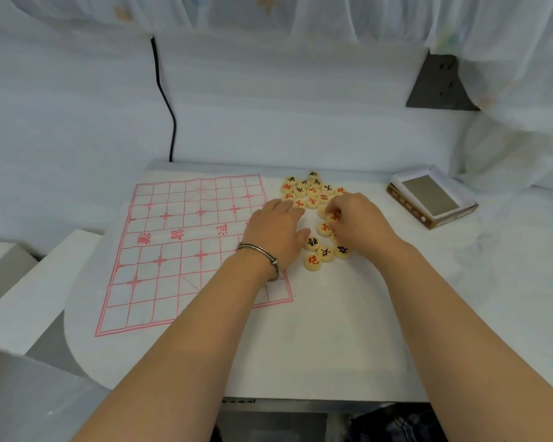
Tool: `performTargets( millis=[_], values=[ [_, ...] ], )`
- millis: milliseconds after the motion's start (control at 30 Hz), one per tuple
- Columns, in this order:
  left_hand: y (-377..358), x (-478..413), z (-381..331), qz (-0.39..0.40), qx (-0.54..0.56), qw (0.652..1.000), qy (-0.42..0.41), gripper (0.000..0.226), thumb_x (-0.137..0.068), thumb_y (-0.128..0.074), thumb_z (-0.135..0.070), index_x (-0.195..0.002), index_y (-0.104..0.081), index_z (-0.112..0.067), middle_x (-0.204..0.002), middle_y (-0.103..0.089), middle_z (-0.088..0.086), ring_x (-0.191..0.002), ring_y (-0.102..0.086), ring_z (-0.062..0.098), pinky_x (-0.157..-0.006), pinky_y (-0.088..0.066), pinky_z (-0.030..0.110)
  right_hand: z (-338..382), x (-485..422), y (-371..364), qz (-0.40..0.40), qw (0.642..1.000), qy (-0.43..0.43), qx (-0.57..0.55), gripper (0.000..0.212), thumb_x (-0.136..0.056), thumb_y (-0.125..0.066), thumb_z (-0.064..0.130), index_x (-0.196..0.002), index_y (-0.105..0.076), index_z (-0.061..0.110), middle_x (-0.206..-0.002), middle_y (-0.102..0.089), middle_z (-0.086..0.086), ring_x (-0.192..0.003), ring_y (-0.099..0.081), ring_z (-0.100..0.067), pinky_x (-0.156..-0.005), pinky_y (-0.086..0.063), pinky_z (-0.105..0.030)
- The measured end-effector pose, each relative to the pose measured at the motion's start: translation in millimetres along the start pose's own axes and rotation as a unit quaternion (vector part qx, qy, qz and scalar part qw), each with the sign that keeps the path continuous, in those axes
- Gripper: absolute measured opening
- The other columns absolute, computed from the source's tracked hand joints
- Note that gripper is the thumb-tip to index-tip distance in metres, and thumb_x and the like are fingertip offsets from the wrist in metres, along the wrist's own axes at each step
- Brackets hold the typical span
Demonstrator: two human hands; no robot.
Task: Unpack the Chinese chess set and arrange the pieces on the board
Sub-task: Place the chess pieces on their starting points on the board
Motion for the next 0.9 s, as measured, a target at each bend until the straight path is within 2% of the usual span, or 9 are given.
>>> performTargets(
  millis=[267, 467, 600, 667, 767, 900],
  values=[
    [-3, -1, 1, 0.001, 0.015, 1.000, -0.002, 0.047, -0.098, -0.036, -0.037, -0.142, -0.036, -0.019, -0.150, -0.032, 0.001, -0.139, -0.024, 0.021, -0.112, -0.025, 0.036, -2, 2, 0, 0.044, 0.999, 0.000, 0.019, 0.038, -0.079, -0.054, -0.001, -0.112, -0.061, 0.016, -0.112, -0.057, -0.007, -0.108, -0.050, -0.024, -0.081, -0.042, -0.031],
    [-1, 0, 3, 0.001, 0.014, 1.000, 0.002, 0.047, -0.098, -0.036, -0.037, -0.142, -0.036, -0.019, -0.150, -0.032, 0.001, -0.139, -0.024, 0.021, -0.112, -0.026, 0.036, -6, 2, 2, 0.006, 0.999, -0.023, -0.024, 0.029, -0.082, -0.056, 0.005, -0.105, -0.066, 0.019, -0.109, -0.062, -0.005, -0.098, -0.056, -0.022, -0.072, -0.039, -0.026],
    [2, 0, 7, -0.004, 0.009, 1.000, 0.007, 0.047, -0.098, -0.038, -0.036, -0.141, -0.036, -0.020, -0.149, -0.034, 0.001, -0.138, -0.025, 0.021, -0.111, -0.026, 0.035, -4, 4, 27, -0.031, 0.993, -0.022, -0.108, 0.026, -0.084, -0.060, 0.008, -0.107, -0.067, 0.018, -0.107, -0.064, 0.000, -0.091, -0.053, -0.014, -0.073, -0.040, -0.024],
    [4, -1, 11, -0.004, 0.011, 1.000, 0.013, 0.046, -0.097, -0.039, -0.035, -0.141, -0.038, -0.020, -0.148, -0.035, 0.001, -0.138, -0.026, 0.021, -0.111, -0.026, 0.035, 4, 6, 29, 0.004, 0.992, 0.000, -0.123, 0.026, -0.084, -0.064, 0.011, -0.109, -0.067, 0.021, -0.109, -0.062, 0.003, -0.091, -0.051, -0.010, -0.077, -0.040, -0.023],
    [6, -2, 19, -0.004, 0.015, 0.999, 0.029, 0.045, -0.097, -0.041, -0.034, -0.140, -0.039, -0.019, -0.147, -0.037, 0.001, -0.138, -0.025, 0.022, -0.111, -0.026, 0.035, 18, 11, 16, 0.079, 0.993, 0.032, -0.086, 0.029, -0.086, -0.064, 0.014, -0.113, -0.065, 0.022, -0.111, -0.056, 0.005, -0.094, -0.046, -0.007, -0.080, -0.039, -0.022],
    [4, -3, 25, 0.004, 0.019, 0.999, 0.040, 0.045, -0.097, -0.041, -0.034, -0.140, -0.040, -0.020, -0.149, -0.035, 0.002, -0.139, -0.023, 0.022, -0.113, -0.025, 0.036, 26, 15, -4, 0.138, 0.989, 0.058, -0.004, 0.032, -0.086, -0.064, 0.016, -0.118, -0.064, 0.019, -0.118, -0.057, 0.000, -0.106, -0.052, -0.017, -0.079, -0.037, -0.023]
  ],
)
Point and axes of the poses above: each hand's wrist, its own x-axis away from the middle knuckle, its own y-axis out of the back of the hand, z = x × y, the point moved 7 cm from there along -x, towards the middle knuckle
